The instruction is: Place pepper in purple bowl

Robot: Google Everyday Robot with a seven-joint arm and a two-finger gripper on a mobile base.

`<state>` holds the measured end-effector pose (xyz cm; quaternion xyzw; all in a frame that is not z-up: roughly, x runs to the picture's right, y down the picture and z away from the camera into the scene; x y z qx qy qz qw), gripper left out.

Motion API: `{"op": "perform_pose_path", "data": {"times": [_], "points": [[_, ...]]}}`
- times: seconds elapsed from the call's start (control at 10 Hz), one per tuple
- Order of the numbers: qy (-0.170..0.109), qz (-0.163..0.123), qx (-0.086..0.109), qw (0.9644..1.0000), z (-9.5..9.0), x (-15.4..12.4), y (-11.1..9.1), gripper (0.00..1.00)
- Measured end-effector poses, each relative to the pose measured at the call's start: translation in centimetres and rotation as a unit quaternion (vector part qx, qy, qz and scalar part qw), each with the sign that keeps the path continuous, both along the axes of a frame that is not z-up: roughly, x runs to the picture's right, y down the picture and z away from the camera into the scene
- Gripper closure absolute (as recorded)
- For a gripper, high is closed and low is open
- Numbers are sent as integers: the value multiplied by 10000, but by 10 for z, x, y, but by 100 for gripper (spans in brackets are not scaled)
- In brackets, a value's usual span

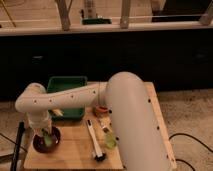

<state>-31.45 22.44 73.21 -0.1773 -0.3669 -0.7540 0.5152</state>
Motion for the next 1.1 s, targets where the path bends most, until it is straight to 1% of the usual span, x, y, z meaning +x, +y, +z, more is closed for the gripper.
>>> {"op": "perform_pose_path", "data": {"times": [0.1, 0.2, 0.3, 0.5, 0.8, 0.9, 1.1], "points": [[-5, -48, -26, 10000, -2, 1, 0, 93], [-14, -121, -63, 9999, -4, 1, 1, 81], [-22, -167, -90, 9998, -5, 1, 1, 73], [-30, -262, -161, 9995, -6, 2, 1, 50], [-30, -346, -232, 9991, -8, 3, 0, 23], [-31, -369, -251, 9990, -9, 4, -1, 20], [-32, -388, -264, 9989, -10, 5, -2, 20]]}}
